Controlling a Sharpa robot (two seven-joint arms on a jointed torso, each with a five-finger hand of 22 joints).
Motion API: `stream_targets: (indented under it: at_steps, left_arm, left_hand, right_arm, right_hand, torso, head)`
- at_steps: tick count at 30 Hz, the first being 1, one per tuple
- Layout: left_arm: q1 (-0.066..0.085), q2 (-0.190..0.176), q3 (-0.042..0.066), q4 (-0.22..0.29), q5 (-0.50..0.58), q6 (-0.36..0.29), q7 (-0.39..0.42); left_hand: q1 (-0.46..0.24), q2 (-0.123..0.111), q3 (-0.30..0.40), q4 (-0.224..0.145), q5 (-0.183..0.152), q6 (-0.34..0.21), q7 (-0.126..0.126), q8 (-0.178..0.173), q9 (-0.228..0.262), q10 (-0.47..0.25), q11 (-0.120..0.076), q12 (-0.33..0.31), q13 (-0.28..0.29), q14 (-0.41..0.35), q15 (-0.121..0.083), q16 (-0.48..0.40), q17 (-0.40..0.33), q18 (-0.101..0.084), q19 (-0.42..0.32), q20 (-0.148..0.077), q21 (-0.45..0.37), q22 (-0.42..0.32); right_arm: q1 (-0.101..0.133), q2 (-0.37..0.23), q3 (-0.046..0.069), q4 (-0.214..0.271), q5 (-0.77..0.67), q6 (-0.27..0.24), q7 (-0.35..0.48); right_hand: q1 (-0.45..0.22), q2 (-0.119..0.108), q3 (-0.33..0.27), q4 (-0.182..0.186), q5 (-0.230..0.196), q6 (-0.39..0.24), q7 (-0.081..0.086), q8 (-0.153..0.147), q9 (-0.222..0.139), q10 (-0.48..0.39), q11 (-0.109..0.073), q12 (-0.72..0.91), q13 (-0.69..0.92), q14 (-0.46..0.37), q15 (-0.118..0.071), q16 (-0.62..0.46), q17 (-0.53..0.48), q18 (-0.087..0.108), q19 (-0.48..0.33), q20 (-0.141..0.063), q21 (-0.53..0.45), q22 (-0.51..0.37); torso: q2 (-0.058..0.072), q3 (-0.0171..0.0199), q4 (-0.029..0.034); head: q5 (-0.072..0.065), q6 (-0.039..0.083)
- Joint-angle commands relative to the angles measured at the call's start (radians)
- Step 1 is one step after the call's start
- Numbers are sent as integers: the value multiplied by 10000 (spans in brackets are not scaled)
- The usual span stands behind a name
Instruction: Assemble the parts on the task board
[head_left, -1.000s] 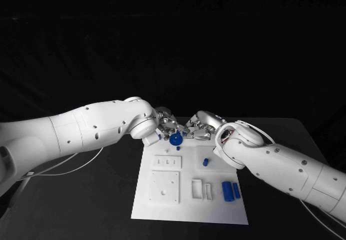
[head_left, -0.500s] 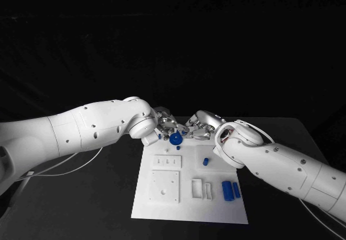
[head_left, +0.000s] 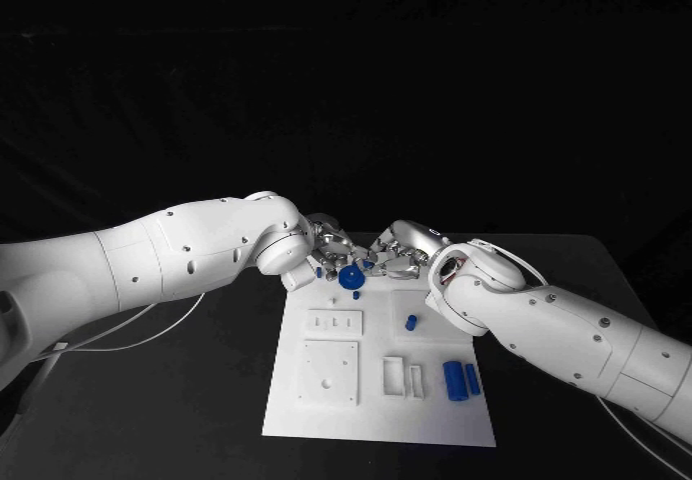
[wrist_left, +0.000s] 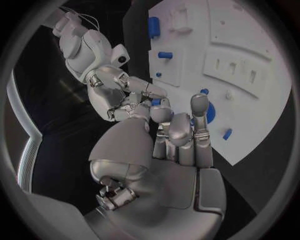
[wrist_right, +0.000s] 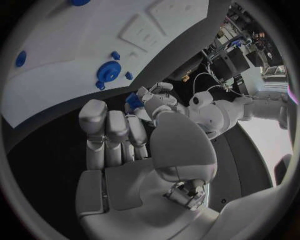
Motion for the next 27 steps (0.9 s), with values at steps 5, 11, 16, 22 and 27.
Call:
stream_targets:
  at_steps: [5, 11, 16, 22, 27]
  left_arm:
    - [25, 71, 32, 10, 304, 326, 259]
    - [22, 105, 30, -25, 404, 324, 287]
    - [19, 116, 19, -33, 540, 316, 342]
    - [17, 90, 7, 34, 741, 196, 473]
    - [15, 22, -7, 153, 799, -61, 589]
  left_hand:
    - [203, 60, 514, -382, 506, -148, -60, -44, 257, 153, -32, -58, -5, -63, -3, -60, -40, -166, 60, -19, -137, 105]
    - [347, 175, 1035, -880, 1169, -225, 6, -36, 179, 127, 5, -82, -22, -88, 20, -73, -63, -153, 71, -1, -226, 209]
    - [7, 279, 1795, -1695, 1556, -174, 41, -31, 566, 132, 51, -134, -85, -102, 63, -54, -81, -85, 76, 62, -324, 398]
    - [-172, 262, 1942, -2022, 1906, -98, 19, -22, 916, 197, 22, -179, -202, -80, 79, 1, -61, -46, 109, 98, -421, 563]
    - [-253, 224, 2020, -2184, 2155, -12, -3, -27, 1063, 309, -8, -237, -391, -7, 82, 72, -8, 11, 168, 136, -459, 663]
  right_arm:
    - [-24, 3, -22, 20, -100, 167, -2]
    - [-24, 0, -23, 23, -92, 184, -1]
    - [-24, 3, -23, -43, -90, 194, -6]
    - [-24, 0, -23, -229, 4, 20, 37]
    - [-25, -48, -23, -338, 303, -371, 242]
  right_hand:
    - [54, -8, 12, 14, -21, 78, -23, 23, 9, 2, -44, -32, 1236, -5, -62, -39, -5, -140, 594, -38, -8, 936]
    - [54, -8, 12, 14, -21, 78, -23, 23, 9, 2, -44, -32, 1236, -5, -62, -39, -5, -140, 594, -38, -8, 936]
    - [49, -5, 8, 5, -31, 76, -22, 23, 10, 1, -43, -33, 1236, -4, -62, -37, 0, -141, 594, -39, -11, 936]
    - [-28, -61, -45, 35, -59, -22, -2, 15, -13, -27, -29, -90, 1217, -12, -60, -68, -20, -136, 588, -40, -59, 924]
    - [-230, -333, -478, 351, 174, -798, 201, 30, -108, -151, 76, -356, 1105, -44, -4, -199, -107, -76, 572, 3, -236, 862]
  torso:
    - [7, 2, -3]
    - [9, -3, -4]
    - [2, 2, 0]
    - [-1, -3, 12]
    - [-16, -1, -18]
  head:
    - [12, -10]
    - [10, -41]
    - [-16, -64]
    - [-45, -74]
    - [-42, -84]
